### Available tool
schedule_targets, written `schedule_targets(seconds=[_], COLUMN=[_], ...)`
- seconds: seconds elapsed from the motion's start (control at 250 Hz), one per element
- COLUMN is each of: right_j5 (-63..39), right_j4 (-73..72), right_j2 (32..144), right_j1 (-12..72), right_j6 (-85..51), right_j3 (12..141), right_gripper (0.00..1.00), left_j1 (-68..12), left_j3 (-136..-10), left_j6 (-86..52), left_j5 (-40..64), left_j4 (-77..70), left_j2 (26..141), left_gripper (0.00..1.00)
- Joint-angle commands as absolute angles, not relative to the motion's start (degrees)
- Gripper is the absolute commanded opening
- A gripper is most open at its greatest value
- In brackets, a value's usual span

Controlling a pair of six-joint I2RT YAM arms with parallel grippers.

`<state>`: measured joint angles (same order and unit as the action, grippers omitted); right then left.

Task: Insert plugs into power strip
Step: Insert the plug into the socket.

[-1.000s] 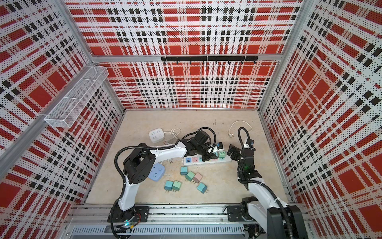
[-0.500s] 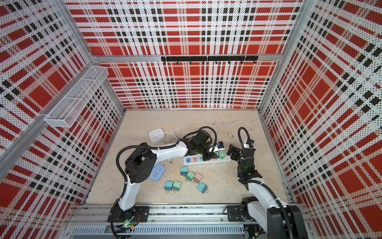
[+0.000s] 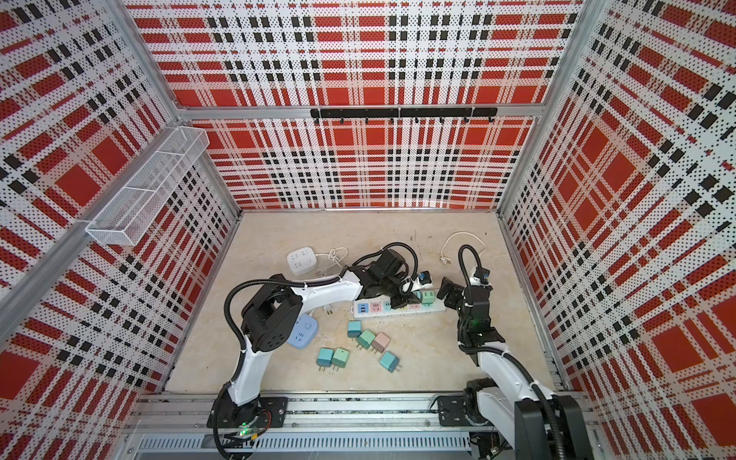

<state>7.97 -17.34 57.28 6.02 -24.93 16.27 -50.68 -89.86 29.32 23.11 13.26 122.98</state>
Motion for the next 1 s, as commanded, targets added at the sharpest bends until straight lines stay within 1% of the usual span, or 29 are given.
schedule_targets(seconds=[0.0, 0.336, 0.448, 0.54, 0.7, 0.996], right_j5=[8.1, 8.1, 8.0, 8.2, 8.3, 8.3], right_j4=[-19.3, -19.3, -19.3, -19.3, -19.3, -19.3], right_j2=[56.3, 56.3, 56.2, 56.1, 56.0, 55.9], right_j1=[5.9, 5.9, 5.9, 5.8, 5.9, 5.9], right_j6=[-25.2, -25.2, -25.2, -25.2, -25.2, -25.2], right_j3=[16.0, 15.9, 15.9, 15.8, 15.7, 15.7], right_gripper=[1.00, 1.00, 1.00, 1.00, 1.00, 1.00], left_j1=[-50.9, -51.4, -51.3, -51.5, -52.4, -51.8], left_j3=[-91.6, -92.4, -92.6, -92.8, -91.9, -90.1], left_j6=[30.9, 31.9, 31.7, 31.6, 31.0, 30.7], left_j5=[21.4, 20.8, 22.2, 23.2, 21.7, 23.5], left_j4=[17.1, 18.3, 19.6, 22.2, 27.4, 27.9], left_j2=[124.6, 125.9, 126.0, 126.4, 126.4, 127.8], left_gripper=[0.00, 0.00, 0.00, 0.00, 0.00, 0.00])
